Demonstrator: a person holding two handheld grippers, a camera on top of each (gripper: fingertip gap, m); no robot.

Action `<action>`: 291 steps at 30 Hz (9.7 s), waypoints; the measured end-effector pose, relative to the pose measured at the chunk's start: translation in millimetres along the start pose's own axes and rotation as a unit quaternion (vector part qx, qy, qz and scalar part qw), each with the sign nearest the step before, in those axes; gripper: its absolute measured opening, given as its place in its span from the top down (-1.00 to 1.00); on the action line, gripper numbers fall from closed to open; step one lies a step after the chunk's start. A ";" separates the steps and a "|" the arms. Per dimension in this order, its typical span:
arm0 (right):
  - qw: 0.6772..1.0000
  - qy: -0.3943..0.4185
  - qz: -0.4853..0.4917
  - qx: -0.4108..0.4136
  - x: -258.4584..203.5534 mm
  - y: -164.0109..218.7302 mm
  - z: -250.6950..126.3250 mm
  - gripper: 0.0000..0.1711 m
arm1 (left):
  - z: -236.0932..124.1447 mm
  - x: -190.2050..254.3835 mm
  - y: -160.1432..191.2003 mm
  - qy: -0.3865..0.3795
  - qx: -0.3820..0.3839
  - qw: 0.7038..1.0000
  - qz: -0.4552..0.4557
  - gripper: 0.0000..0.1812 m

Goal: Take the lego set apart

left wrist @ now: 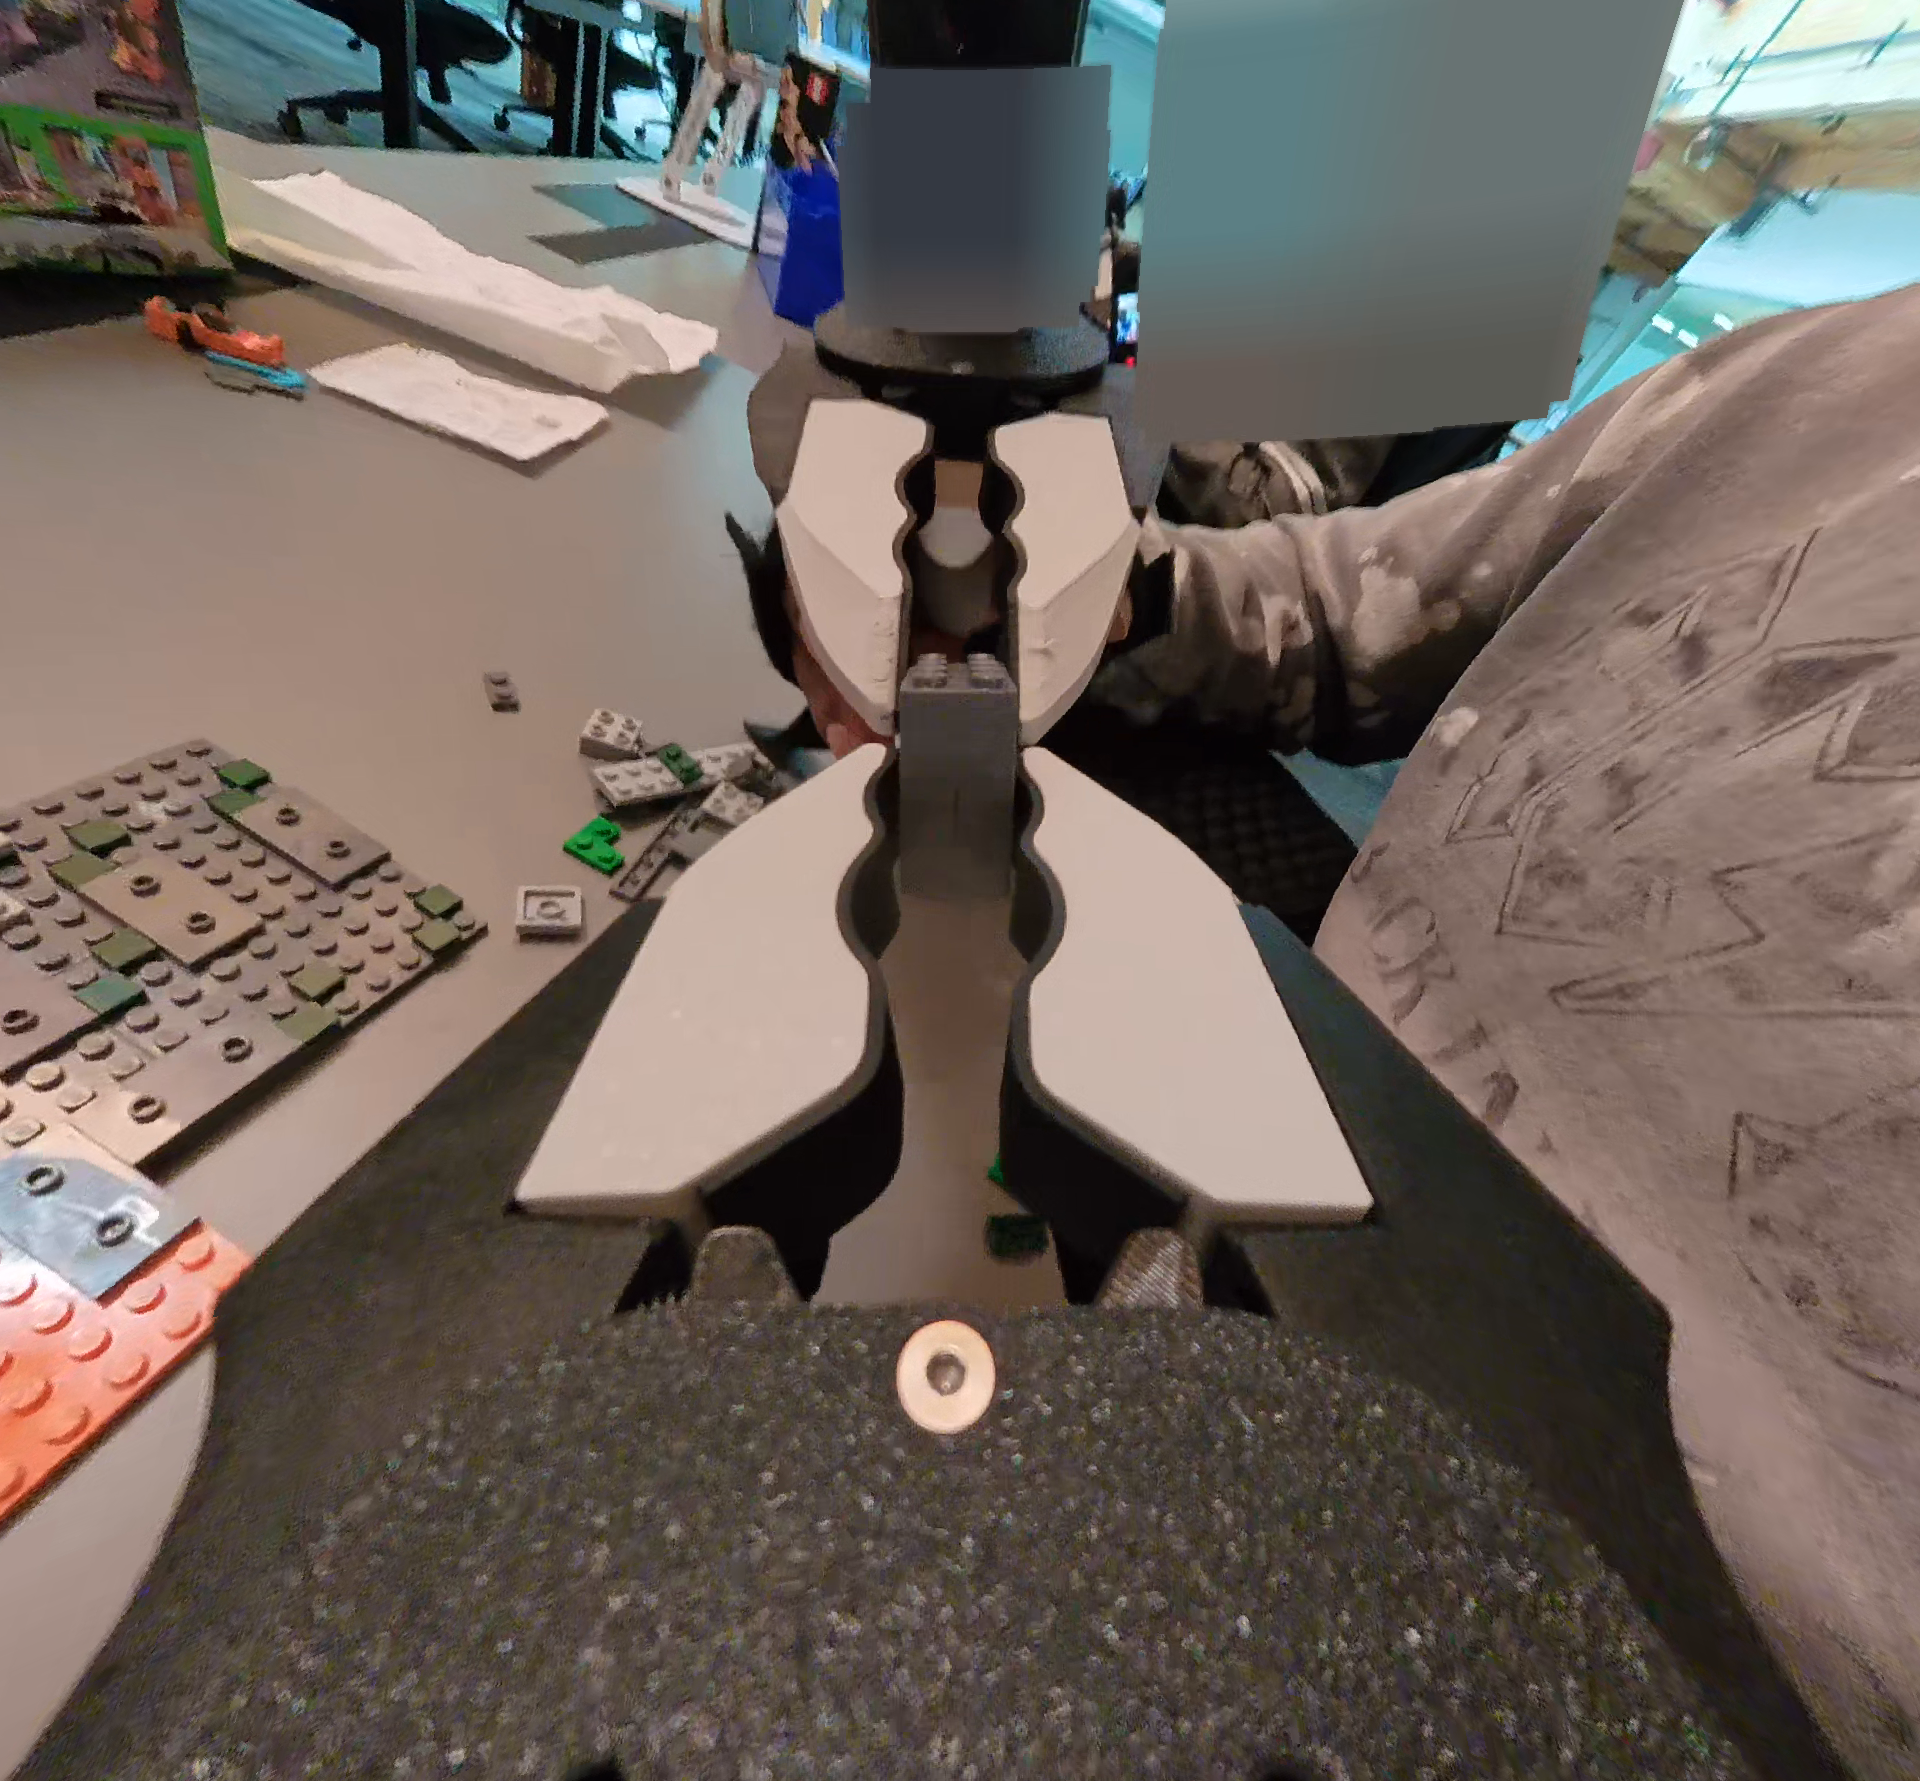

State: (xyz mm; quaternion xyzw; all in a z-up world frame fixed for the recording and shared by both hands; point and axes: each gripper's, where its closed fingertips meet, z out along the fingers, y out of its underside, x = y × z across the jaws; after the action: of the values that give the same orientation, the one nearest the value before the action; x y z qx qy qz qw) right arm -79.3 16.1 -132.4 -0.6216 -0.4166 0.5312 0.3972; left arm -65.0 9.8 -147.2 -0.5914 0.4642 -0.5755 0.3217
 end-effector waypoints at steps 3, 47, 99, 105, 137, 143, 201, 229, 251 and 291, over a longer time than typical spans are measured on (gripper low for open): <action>0.999 -0.012 0.026 0.026 -0.2 -7.2 -4.0 0.81 | 1.4 1.1 -8.8 0.001 0.023 1.000 0.003 0.79; 0.998 0.000 -0.059 -0.028 1.6 -3.8 -0.4 0.81 | 3.8 -6.3 3.1 -0.059 -0.040 0.994 0.081 0.79; 0.891 0.013 -0.410 -0.194 -37.4 45.7 6.8 0.54 | -1.2 43.0 43.1 0.261 -0.115 0.936 -0.207 0.81; 0.869 0.021 -0.439 -0.229 -40.0 55.8 11.9 0.55 | 6.1 42.0 45.6 0.241 -0.128 0.938 -0.213 0.81; 0.913 0.107 -0.367 -0.140 -4.4 19.3 -25.2 0.61 | -15.6 -2.5 2.6 0.094 0.004 0.984 -0.154 0.81; 0.928 0.067 -0.315 -0.187 7.4 59.0 -14.6 0.61 | -15.3 -3.8 2.7 0.102 0.018 0.981 -0.162 0.81; 0.885 0.151 -0.388 -0.208 21.5 40.4 -14.6 0.61 | 14.9 -3.0 41.2 0.061 -0.080 0.984 -0.146 0.80; 0.942 0.118 -0.182 -0.256 59.5 69.8 -80.4 0.46 | -6.6 -49.4 56.7 -0.123 -0.145 0.982 0.003 0.76; 0.905 0.222 -0.009 -0.362 86.9 120.6 -96.8 0.01 | -18.0 -77.3 54.6 -0.241 -0.167 0.951 0.095 0.78; 0.916 0.076 -0.170 -0.355 35.4 99.3 61.4 0.47 | -69.4 -94.6 18.6 -0.318 -0.104 0.940 0.073 0.80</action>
State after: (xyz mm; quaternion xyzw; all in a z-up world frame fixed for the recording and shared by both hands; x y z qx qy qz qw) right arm -127.5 19.0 -244.5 -0.6798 -0.6459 0.2242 0.2652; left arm -127.4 100.7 -191.3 -0.7380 0.4368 -0.2809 0.4309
